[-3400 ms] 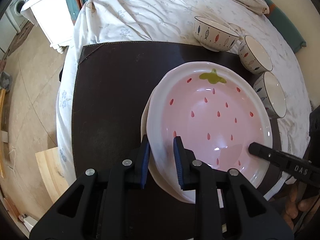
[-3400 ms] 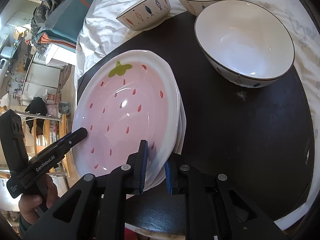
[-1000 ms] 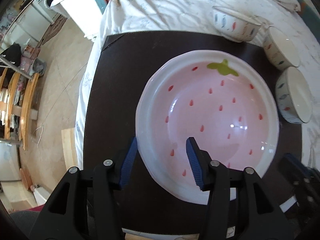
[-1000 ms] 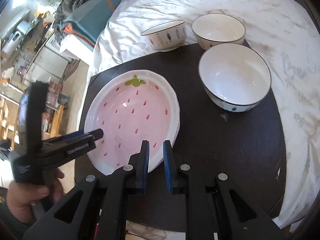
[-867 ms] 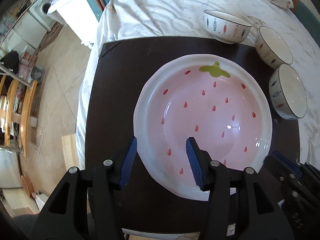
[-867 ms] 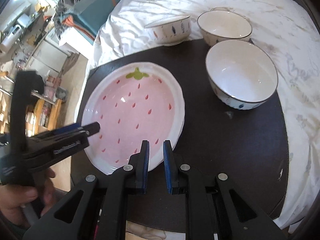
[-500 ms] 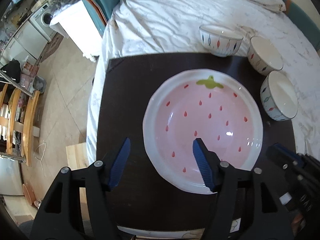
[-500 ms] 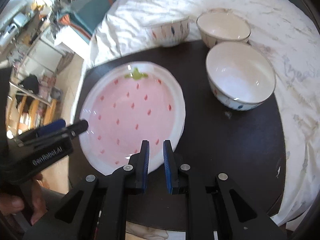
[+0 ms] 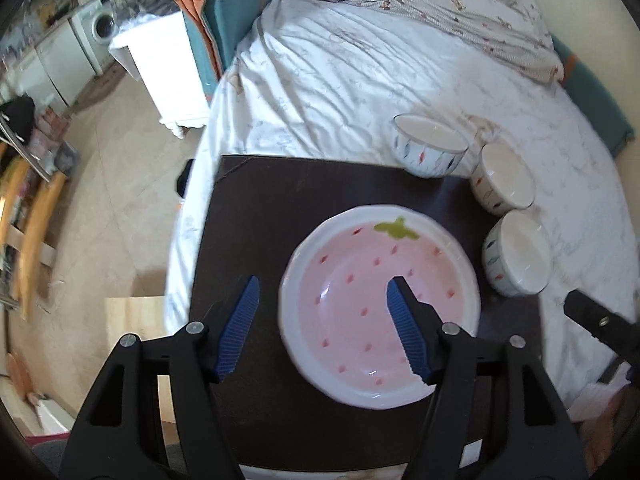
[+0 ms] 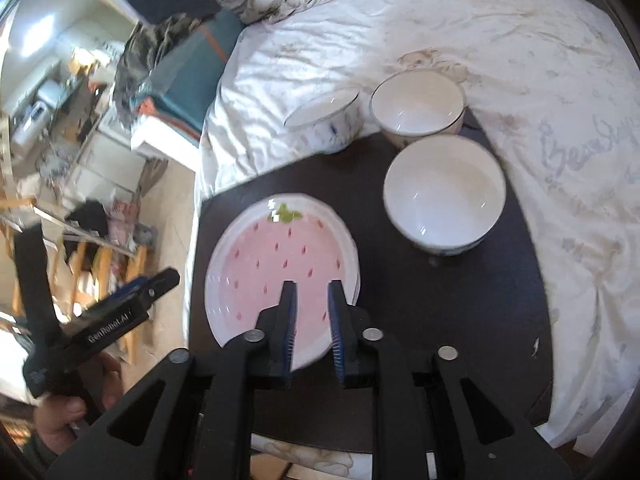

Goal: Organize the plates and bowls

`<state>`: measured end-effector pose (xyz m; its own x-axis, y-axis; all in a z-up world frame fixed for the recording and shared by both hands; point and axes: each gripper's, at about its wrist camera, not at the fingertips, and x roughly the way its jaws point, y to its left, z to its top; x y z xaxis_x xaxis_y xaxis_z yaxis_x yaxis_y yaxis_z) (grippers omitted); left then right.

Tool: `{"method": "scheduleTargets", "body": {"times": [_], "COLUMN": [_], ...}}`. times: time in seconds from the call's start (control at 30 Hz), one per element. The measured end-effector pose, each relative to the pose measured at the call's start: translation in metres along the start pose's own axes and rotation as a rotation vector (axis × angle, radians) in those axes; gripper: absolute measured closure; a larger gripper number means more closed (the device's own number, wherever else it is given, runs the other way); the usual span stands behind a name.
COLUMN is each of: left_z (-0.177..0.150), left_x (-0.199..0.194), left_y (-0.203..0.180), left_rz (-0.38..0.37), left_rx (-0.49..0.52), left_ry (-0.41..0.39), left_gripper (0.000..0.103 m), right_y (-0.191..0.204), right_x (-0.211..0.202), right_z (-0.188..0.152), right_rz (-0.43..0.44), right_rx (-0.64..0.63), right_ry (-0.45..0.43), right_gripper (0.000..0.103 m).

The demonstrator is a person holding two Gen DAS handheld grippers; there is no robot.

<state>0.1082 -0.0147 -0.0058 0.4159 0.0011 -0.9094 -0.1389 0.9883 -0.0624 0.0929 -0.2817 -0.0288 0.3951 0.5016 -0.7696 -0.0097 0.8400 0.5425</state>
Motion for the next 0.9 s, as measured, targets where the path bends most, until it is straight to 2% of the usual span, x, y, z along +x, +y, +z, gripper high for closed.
{"method": "scheduleTargets", "body": {"times": [0.03,0.07,0.1,0.17,0.27,0.37,0.43,0.47,0.5,0.57,0.6,0.7,0.9], "left_z": [0.004,0.008,0.011,0.016,0.025,0.034,0.039,0.041,0.042,0.043,0.044,0.045,0.048], "left_x": [0.002,0.004,0.005,0.007,0.016,0.034,0.05,0.061,0.072,0.089,0.095,0.113,0.136], "left_y": [-0.001,-0.004,-0.005,-0.011,-0.021,-0.036,-0.052,-0.06,-0.069,-0.089,-0.1,-0.131,-0.166], "left_rz": [-0.034,-0.067,-0.077,-0.086,-0.1,-0.132,-0.165,-0.191,-0.22,-0.24,-0.239,-0.234,-0.2], "left_rx": [-0.01,-0.018,-0.02,-0.017,-0.017,-0.031,-0.032,-0.033,-0.032,-0.03,-0.019,0.023,0.067], "left_ry": [0.019,0.037,0.042,0.045,0.05,0.091,0.135,0.173,0.208,0.249,0.26,0.289,0.309], "left_gripper": [0.04,0.04,0.04,0.04,0.04,0.04,0.04,0.041,0.053,0.063,0.063,0.063,0.063], "right_y": [-0.007,-0.014,-0.023,-0.037,-0.061,-0.089,-0.108,-0.118,-0.125,-0.135,-0.135,-0.132,-0.125], "right_x": [-0.005,-0.009,-0.016,-0.021,-0.026,-0.023,-0.013,-0.004,0.001,0.02,0.032,0.051,0.063], "right_z": [0.008,0.015,0.025,0.043,0.067,0.087,0.093,0.093,0.093,0.089,0.089,0.084,0.086], "right_rz": [0.007,0.01,0.004,-0.036,-0.042,-0.093,-0.14,-0.132,-0.126,-0.156,-0.197,-0.151,-0.189], "right_rx": [0.039,0.068,0.092,0.118,0.179,0.222,0.251,0.276,0.291,0.292,0.264,0.257,0.223], "right_ry": [-0.01,-0.027,-0.048,-0.061,-0.077,-0.072,-0.036,-0.016,-0.002,0.063,0.111,0.177,0.194], "right_gripper": [0.037,0.031,0.03,0.03,0.03,0.03,0.03,0.03,0.03,0.047,0.061,0.063,0.063]}}
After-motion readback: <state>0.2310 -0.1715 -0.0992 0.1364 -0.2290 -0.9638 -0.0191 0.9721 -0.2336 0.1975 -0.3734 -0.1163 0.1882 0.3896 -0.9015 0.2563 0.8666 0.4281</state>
